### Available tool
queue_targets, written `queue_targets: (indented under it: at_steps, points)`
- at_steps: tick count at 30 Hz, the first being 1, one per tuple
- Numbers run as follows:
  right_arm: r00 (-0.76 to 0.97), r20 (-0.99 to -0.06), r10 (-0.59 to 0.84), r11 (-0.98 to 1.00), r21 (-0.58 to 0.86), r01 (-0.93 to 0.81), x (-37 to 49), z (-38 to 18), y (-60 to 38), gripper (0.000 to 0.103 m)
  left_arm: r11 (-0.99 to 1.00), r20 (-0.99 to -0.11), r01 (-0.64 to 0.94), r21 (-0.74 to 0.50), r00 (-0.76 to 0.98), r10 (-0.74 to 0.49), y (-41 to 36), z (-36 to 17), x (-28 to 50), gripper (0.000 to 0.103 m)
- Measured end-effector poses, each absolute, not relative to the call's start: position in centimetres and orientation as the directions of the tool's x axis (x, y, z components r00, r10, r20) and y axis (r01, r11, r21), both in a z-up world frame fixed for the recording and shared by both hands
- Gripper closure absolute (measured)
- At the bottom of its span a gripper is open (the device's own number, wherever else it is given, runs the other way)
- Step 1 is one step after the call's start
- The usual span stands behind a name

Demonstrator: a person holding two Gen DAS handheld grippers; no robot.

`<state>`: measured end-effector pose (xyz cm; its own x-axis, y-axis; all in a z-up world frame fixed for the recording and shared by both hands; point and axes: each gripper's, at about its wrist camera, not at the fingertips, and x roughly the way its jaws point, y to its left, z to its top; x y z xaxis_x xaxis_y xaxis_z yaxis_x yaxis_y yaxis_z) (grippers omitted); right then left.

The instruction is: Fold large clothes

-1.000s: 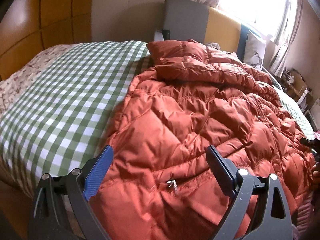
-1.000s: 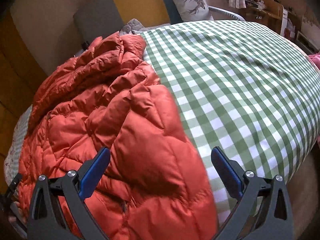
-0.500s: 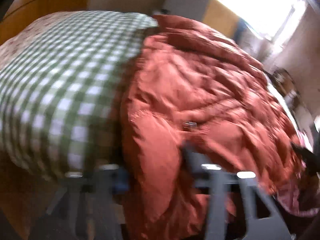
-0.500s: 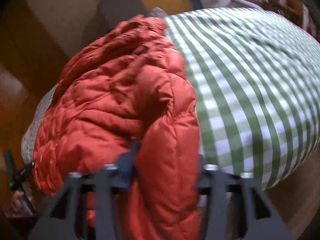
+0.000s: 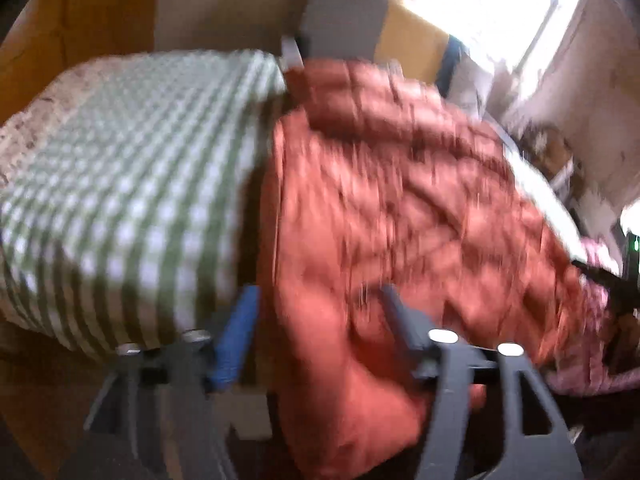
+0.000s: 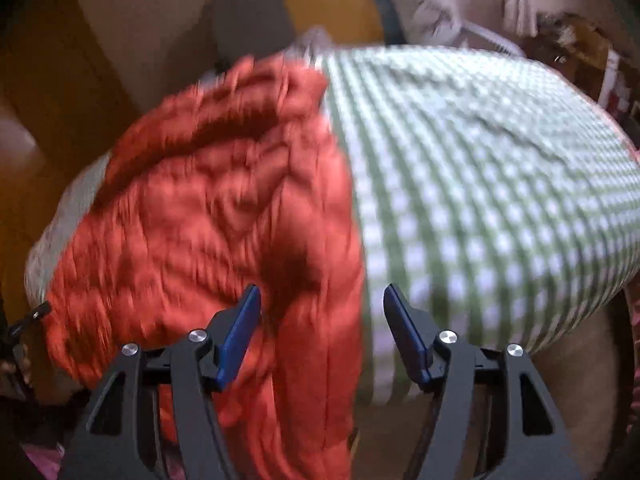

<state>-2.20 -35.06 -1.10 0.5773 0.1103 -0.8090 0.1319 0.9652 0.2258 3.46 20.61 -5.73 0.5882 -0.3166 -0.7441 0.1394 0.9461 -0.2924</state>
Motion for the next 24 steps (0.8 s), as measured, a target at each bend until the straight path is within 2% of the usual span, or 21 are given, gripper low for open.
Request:
queue_targets:
  at_steps: [2,4,6,8,10,14,16,18,24]
  points:
    - [0.625,-0.772,0.115,0.954,0.261,0.146,-0.4,0.3,-35.5,0.039,0.938,-0.703,0.123,-0.324,0.632,-0.326,20.7,-4.6,5.6,0.032]
    - [0.659,-0.742,0.121,0.946,0.287,0.148,2.1,1.0,-35.3,0.039,0.942,-0.689,0.094,-0.323,0.659,-0.302,20.0,-3.9,7.8,0.026]
    - [0.688,-0.715,0.125,0.936,0.315,0.157,5.4,1.4,-34.9,0.039,0.950,-0.691,0.082,-0.300,0.668,-0.276,18.7,-3.6,9.7,0.026]
    - [0.702,-0.698,0.142,0.921,0.353,0.165,8.8,1.1,-34.4,0.044,0.954,-0.692,0.094,-0.286,0.668,-0.273,16.9,-3.5,11.5,0.020]
    - [0.696,-0.701,0.153,0.910,0.375,0.178,12.0,0.5,-33.8,0.050,0.948,-0.686,0.136,-0.289,0.661,-0.304,15.2,-3.5,12.5,0.020]
    - [0.649,-0.744,0.157,0.896,0.384,0.224,18.0,-2.0,-33.3,0.050,0.942,-0.685,0.201,-0.271,0.647,-0.335,12.6,-4.0,12.9,0.016]
    - [0.602,-0.775,0.195,0.887,0.402,0.229,20.4,-3.6,-32.8,0.077,0.941,-0.693,0.217,-0.260,0.637,-0.339,11.8,-4.5,12.7,0.016]
    - [0.588,-0.773,0.238,0.895,0.410,0.177,21.9,-3.5,-31.5,0.090,0.942,-0.694,0.220,-0.252,0.638,-0.334,11.7,-4.8,12.6,0.016]
    - [0.721,-0.644,0.257,0.935,0.354,-0.018,21.2,4.1,-27.0,0.093,0.952,-0.676,0.141,-0.270,0.676,-0.292,13.3,-4.2,14.2,0.016]
